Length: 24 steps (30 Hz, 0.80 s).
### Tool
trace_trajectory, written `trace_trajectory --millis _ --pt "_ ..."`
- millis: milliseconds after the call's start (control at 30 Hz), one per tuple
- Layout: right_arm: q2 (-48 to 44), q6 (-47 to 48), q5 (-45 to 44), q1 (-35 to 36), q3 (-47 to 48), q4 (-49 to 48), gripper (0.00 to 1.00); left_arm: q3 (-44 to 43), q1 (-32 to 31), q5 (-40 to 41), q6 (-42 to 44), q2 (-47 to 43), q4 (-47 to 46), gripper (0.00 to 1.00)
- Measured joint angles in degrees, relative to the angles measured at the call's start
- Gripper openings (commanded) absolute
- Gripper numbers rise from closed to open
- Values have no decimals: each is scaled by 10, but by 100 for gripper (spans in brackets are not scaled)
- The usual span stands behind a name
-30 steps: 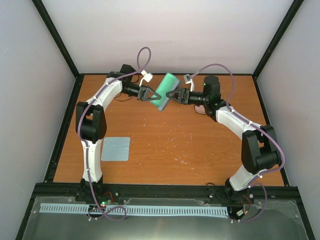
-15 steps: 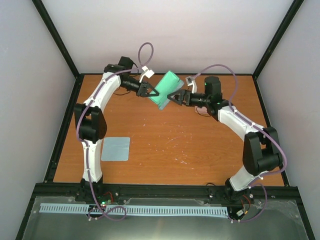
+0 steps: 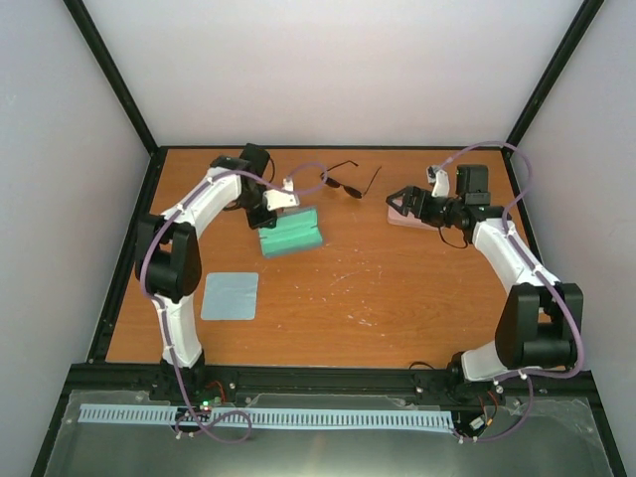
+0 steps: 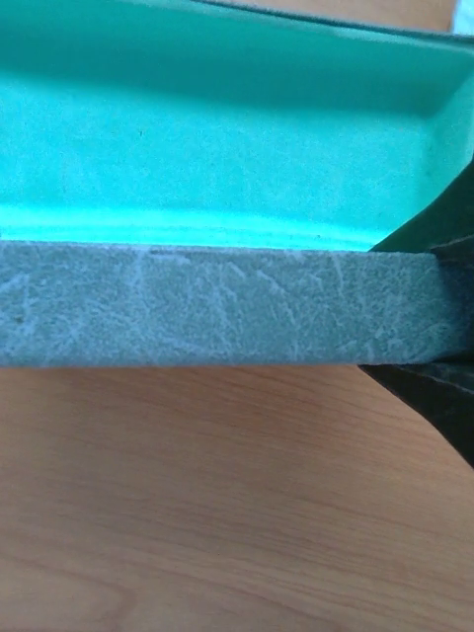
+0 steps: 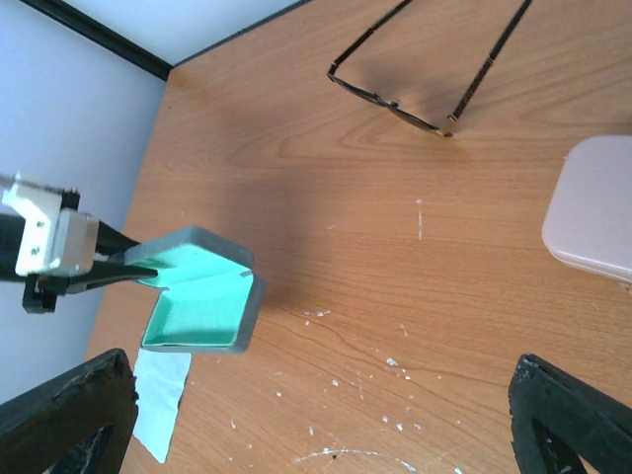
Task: Organize the sunglasses
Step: Open the sunglasses case, then place the sunglasses case at the center of the board.
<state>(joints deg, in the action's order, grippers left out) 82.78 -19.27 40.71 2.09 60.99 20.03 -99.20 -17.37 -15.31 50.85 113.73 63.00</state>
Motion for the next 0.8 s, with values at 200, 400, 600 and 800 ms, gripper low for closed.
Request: trace_trajectory --millis 200,400,600,800 --pt "28 -3 -2 0 2 -1 100 113 -21 123 52 -48 -110 1" --pt "37 -3 -2 0 7 -1 100 173 -39 156 75 -72 -211 3" --pt "38 -4 -2 0 7 -6 100 200 -43 150 84 -73 -273 7" --pt "38 -7 -2 0 6 -11 100 208 -43 140 87 -73 -315 16"
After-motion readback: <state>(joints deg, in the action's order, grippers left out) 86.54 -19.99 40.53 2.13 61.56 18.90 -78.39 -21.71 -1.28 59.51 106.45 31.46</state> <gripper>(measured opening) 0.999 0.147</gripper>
